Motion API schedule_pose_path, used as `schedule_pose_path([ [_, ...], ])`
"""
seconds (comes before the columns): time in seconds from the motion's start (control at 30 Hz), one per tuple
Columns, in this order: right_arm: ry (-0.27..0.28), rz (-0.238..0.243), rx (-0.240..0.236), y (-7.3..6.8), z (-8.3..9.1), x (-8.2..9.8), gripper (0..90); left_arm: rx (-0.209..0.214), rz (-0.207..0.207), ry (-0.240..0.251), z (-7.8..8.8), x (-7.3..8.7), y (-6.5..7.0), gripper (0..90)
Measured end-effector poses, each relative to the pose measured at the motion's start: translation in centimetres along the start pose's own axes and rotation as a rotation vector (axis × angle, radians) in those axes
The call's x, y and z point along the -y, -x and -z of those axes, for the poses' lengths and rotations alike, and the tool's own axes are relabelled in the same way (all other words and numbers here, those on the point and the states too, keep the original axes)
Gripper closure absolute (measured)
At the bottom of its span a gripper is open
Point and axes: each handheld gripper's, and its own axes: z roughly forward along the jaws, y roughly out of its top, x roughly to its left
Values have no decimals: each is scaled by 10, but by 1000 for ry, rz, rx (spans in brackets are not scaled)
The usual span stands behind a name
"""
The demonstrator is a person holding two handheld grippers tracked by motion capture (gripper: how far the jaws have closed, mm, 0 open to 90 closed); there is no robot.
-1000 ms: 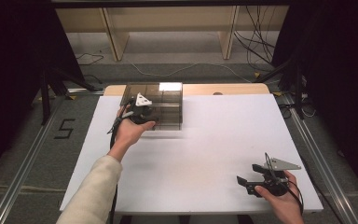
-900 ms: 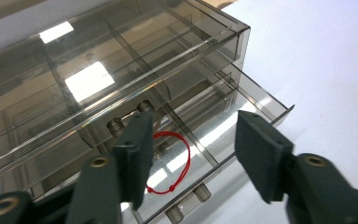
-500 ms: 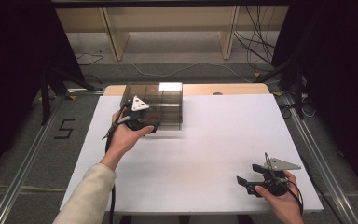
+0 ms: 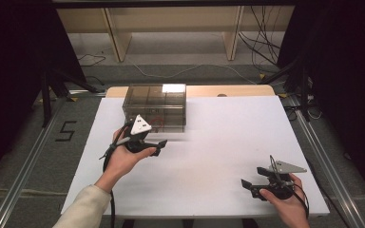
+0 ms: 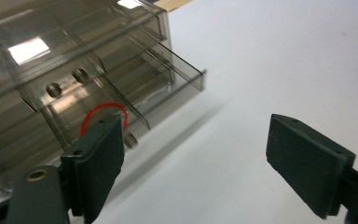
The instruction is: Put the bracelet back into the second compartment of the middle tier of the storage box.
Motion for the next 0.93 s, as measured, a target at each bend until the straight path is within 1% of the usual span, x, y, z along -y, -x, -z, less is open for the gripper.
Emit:
schedule_pose_path([
  [0.1,0,0,0,0,0,0,172,7,-2,-3,7,14,4,187],
  [0.3,0,3,0,0,-1,0,172,22,28,5,16,41,10,189],
  [0.43,-4,0,2,-1,-1,0,172,40,57,13,21,59,16,187],
  [0.5,-4,1,1,-1,-1,0,172,36,66,9,22,66,19,185],
  [0.53,-5,1,1,-1,-1,0,172,32,79,8,24,70,20,183],
  [0.6,-1,3,-1,-1,-1,0,172,33,105,13,25,74,22,184],
  [0.7,1,9,0,-1,0,0,172,34,95,8,25,77,26,181],
  [0.73,-2,4,0,-1,1,0,172,38,91,3,25,78,27,180],
  [0.8,1,13,-4,-1,1,0,172,47,83,-1,23,79,31,180],
  [0.83,-2,9,-4,-1,1,0,172,54,81,-5,22,80,33,179],
  [0.93,2,15,-5,-1,1,0,172,94,67,-15,17,78,49,172],
])
